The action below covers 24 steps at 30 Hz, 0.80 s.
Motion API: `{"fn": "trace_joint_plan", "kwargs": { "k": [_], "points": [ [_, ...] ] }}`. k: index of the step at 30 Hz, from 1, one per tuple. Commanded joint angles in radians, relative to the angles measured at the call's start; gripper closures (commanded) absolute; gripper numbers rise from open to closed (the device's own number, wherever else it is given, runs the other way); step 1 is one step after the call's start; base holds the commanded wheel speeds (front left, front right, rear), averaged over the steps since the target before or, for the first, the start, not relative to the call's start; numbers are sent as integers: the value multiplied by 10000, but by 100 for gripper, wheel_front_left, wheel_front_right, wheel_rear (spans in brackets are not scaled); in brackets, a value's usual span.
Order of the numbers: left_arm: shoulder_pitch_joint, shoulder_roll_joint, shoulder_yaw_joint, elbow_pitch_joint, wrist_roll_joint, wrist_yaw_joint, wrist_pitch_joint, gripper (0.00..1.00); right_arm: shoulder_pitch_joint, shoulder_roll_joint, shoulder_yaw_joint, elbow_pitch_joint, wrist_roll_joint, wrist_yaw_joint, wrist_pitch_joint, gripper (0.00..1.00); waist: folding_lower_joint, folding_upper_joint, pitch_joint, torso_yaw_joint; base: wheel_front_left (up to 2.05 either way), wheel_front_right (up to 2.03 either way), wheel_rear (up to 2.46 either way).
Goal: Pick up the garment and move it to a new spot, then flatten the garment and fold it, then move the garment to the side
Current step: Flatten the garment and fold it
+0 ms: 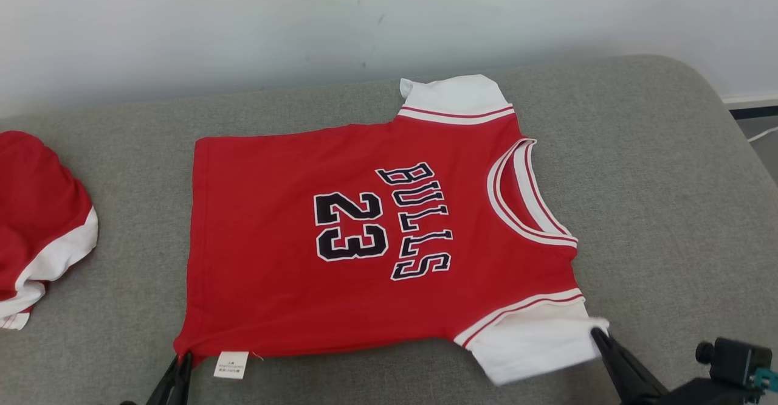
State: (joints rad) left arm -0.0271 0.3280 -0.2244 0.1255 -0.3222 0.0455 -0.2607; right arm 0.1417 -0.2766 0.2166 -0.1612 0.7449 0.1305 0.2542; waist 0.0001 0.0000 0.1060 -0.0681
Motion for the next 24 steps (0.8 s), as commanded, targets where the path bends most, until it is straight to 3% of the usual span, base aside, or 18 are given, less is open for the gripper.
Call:
{"fn": "trace_joint_plan", "kwargs": {
  "k": [1, 8, 15, 24],
  "points": [
    [-139, 20, 91, 6, 131, -88, -45, 100, -238, 70, -18, -31, -93, 5, -202, 100, -1, 0, 16, -16, 0, 0, 0],
    [-940, 259, -109, 466, 379, -768, -45, 100, -1702, 15, 236, 667, -399, 5, -352, 100, -1, 0, 83, -205, 0, 0, 0],
    [-2172, 673, -265, 1571, 215, -1351, 10, 100, -3718, 57, 782, 2116, -383, 5, -411, 100, -1, 0, 429, -551, 0, 0, 0],
    [-3810, 1172, -630, 3044, -97, -1673, 158, 100, -6287, 281, 1654, 4501, -71, 5, -798, 100, -1, 0, 918, -875, 0, 0, 0]
  ]
}}
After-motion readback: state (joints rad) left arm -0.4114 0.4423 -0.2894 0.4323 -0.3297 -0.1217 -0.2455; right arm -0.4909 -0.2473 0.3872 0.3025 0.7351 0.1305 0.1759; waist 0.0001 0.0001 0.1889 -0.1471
